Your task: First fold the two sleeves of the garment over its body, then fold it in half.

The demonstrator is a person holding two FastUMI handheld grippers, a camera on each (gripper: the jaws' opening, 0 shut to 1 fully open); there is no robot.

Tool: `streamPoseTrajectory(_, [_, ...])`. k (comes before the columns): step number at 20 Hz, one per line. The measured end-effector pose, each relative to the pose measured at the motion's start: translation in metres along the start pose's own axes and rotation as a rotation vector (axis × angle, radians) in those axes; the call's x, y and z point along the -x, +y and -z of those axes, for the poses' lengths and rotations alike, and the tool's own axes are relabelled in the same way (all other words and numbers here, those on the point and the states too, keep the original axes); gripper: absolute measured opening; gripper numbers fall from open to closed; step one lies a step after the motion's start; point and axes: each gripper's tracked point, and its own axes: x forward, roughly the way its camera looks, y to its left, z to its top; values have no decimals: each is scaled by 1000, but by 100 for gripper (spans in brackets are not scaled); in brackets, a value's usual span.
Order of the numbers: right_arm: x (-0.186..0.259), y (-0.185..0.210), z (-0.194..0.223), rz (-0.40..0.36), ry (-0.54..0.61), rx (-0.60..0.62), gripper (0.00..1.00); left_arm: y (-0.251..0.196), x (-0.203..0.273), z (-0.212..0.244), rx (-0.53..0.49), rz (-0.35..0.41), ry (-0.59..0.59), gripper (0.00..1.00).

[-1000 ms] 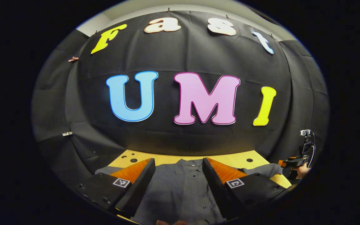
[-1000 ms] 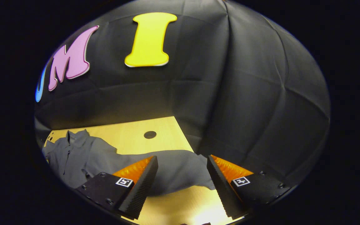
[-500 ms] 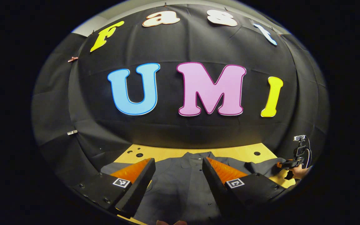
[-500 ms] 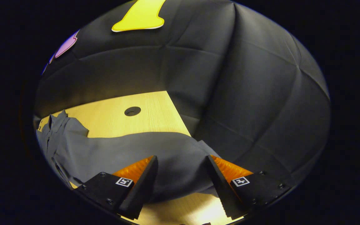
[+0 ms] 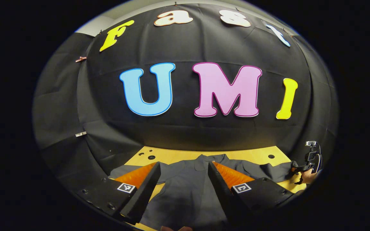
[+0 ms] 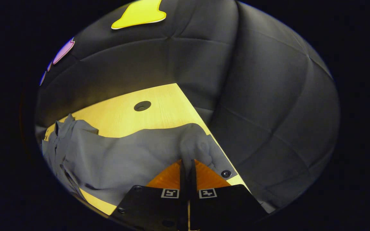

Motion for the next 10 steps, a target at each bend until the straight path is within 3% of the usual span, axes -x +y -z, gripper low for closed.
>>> streamPoseTrajectory(5, [66, 24, -44, -45, -127, -32, 7, 39, -5, -7, -19, 4, -47, 94])
streamPoseTrajectory(10, [155, 50, -74, -54, -224, -26, 7, 78, -14, -13, -13, 58, -81, 94])
